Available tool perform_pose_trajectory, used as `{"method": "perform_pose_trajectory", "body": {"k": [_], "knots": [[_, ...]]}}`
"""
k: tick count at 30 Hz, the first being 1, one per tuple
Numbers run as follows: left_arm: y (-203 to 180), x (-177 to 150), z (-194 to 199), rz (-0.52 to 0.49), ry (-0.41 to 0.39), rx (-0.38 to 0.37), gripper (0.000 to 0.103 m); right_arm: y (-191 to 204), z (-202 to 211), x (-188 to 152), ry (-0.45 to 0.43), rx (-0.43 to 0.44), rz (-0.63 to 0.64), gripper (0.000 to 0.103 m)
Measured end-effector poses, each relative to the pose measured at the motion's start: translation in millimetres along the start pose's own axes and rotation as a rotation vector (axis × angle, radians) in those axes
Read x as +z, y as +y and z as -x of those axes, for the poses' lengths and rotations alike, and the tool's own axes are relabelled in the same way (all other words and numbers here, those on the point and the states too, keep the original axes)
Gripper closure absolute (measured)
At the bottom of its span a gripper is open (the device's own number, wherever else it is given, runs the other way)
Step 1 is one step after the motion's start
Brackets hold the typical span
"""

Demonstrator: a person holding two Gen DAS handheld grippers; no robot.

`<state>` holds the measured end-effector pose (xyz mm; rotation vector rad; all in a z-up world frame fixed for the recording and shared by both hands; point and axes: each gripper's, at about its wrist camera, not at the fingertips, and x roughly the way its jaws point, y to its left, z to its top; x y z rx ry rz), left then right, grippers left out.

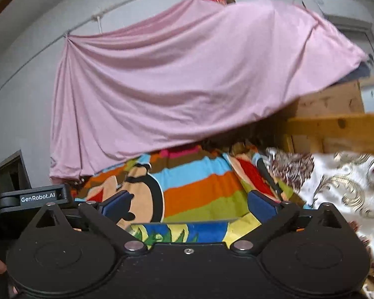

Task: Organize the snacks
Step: 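Withdraw both tools from the tray toward the last snack packets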

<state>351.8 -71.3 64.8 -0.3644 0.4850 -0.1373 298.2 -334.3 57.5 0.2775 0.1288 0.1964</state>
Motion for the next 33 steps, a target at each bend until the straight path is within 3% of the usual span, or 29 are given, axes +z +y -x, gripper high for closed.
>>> {"method": "perform_pose_trajectory", "body": {"k": [10,21,33], "knots": [[1,-11,86,-0.078,-0.055,0.044,0.001,30,78,1,-0.017,0.006,0.068,0.001],[15,-46,169,-0.135,-0.119,0.078,0.001,59,145,-27,0.033,0.009,0.169,0.001],[42,-88,216,-0.196,-0.063,0.101,0.001,90,195,-65,0.129,0.007,0.263,0.001]]}}
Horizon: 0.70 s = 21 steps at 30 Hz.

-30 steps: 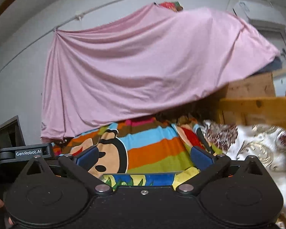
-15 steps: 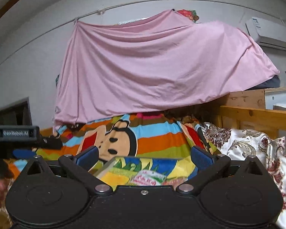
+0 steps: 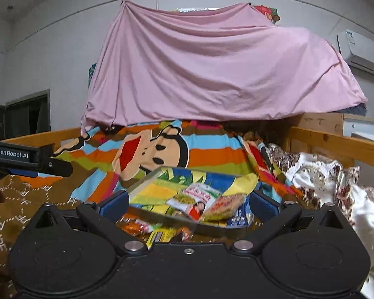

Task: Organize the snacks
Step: 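Withdraw both tools from the tray toward the last snack packets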

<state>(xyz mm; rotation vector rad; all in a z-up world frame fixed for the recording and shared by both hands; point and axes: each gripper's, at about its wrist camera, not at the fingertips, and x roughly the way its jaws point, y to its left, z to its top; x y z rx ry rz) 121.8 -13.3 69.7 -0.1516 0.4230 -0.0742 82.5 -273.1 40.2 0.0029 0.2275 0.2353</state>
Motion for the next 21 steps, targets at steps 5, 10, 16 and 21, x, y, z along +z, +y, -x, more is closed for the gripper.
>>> {"method": "perform_pose_trajectory", "body": {"k": [5,10,16,21], "knots": [[8,-15,9,-0.007,0.039,-0.006,0.001,12,8,-14,0.086,0.025,0.001,0.001],[12,-27,8,-0.005,0.104,-0.014,0.001,21,7,-21,0.127,0.049,0.025,0.001],[18,-40,0,-0.029,0.176,-0.033,0.0,23,-11,-28,0.227,0.058,0.019,0.001],[24,-47,-8,-0.045,0.209,-0.028,0.0,22,-21,-32,0.287,0.043,0.008,0.001]]}}
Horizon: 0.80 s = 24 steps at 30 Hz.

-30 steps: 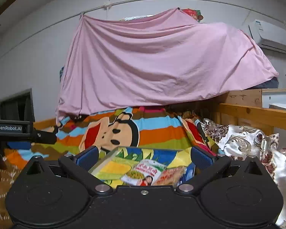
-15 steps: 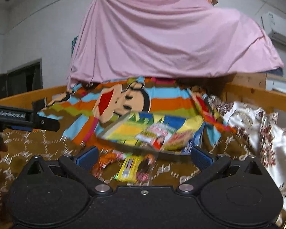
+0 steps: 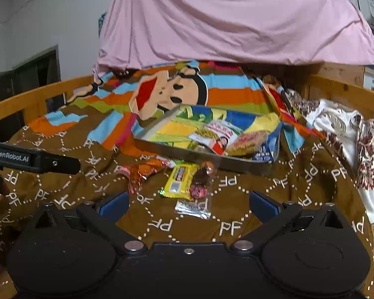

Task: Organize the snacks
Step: 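Withdraw both tools from the tray toward the last snack packets, then grasp the orange tofu packet with the left tool while the right tool grasps the brown meat-stick packet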

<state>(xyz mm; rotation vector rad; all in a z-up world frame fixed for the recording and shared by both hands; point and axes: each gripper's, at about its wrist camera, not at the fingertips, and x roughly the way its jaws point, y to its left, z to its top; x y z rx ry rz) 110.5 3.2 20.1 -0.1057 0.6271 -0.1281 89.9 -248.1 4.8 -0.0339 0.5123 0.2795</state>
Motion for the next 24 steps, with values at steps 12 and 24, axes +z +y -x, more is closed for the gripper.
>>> {"method": "perform_pose_trajectory", "body": {"k": [12,24], "knots": [[0,0,-37,-0.067,0.063,-0.009,0.001,-12,-35,-4,0.145,-0.048,-0.062,0.001],[-22,29,-96,-0.144,0.052,0.004,0.001,-29,-68,9,0.121,-0.067,0.011,0.001]]}}
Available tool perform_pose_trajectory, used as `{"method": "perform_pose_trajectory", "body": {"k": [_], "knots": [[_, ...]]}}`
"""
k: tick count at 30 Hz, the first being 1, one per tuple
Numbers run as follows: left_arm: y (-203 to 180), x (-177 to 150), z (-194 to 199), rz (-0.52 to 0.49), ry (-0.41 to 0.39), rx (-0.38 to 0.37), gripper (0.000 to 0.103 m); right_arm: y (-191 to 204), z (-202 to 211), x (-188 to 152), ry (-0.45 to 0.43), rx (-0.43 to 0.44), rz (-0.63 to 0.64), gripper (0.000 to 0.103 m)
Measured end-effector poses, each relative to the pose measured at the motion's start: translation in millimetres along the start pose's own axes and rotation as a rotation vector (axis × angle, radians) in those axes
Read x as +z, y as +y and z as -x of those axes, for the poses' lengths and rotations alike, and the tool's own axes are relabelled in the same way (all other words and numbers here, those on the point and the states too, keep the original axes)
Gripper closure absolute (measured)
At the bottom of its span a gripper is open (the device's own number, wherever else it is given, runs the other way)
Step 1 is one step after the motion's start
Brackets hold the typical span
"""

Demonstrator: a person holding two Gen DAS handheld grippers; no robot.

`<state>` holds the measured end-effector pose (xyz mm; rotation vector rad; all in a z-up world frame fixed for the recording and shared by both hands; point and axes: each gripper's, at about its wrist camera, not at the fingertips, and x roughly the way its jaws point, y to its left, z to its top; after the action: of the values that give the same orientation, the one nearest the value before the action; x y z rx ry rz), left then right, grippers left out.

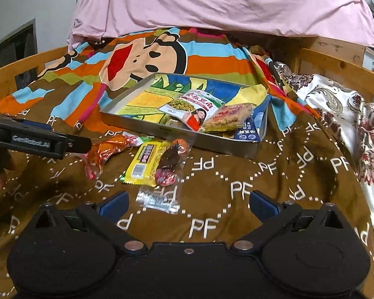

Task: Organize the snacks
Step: 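Grasp the orange tofu packet with the left tool while the right tool grasps the brown meat-stick packet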

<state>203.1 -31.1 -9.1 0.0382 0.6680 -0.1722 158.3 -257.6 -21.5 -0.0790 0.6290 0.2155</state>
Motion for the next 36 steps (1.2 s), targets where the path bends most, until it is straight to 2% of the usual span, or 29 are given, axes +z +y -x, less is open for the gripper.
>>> {"method": "perform_pose_trajectory", "body": {"k": [6,9,12,16,23,27,30,33,36], "knots": [[-2,10,-27,-0.008,0.033,0.018,0.001,-1,-19,9,-0.066,0.024,0.035,0.001],[0,14,-40,0.012,0.047,0.052,0.001,-4,-30,13,-0.098,0.027,0.044,0.001],[2,19,-51,0.027,0.049,0.052,0.001,-9,-46,15,-0.098,0.038,0.041,0.001],[0,26,-65,-0.004,0.045,0.039,0.001,-10,-69,14,-0.078,0.046,0.038,0.001],[-5,36,-89,-0.128,0.075,-0.007,0.001,-5,-97,13,-0.059,0.092,0.012,0.007],[3,38,-101,-0.08,0.104,-0.074,0.007,2,-103,14,-0.055,0.106,0.013,0.01],[4,37,-106,-0.081,0.12,-0.12,0.013,5,-106,13,-0.057,0.096,0.021,0.016],[3,34,-109,-0.086,0.138,-0.149,0.021,5,-110,12,-0.055,0.093,0.012,0.021],[4,30,-113,-0.065,0.158,-0.168,0.023,6,-112,12,-0.052,0.096,0.001,0.023]]}}
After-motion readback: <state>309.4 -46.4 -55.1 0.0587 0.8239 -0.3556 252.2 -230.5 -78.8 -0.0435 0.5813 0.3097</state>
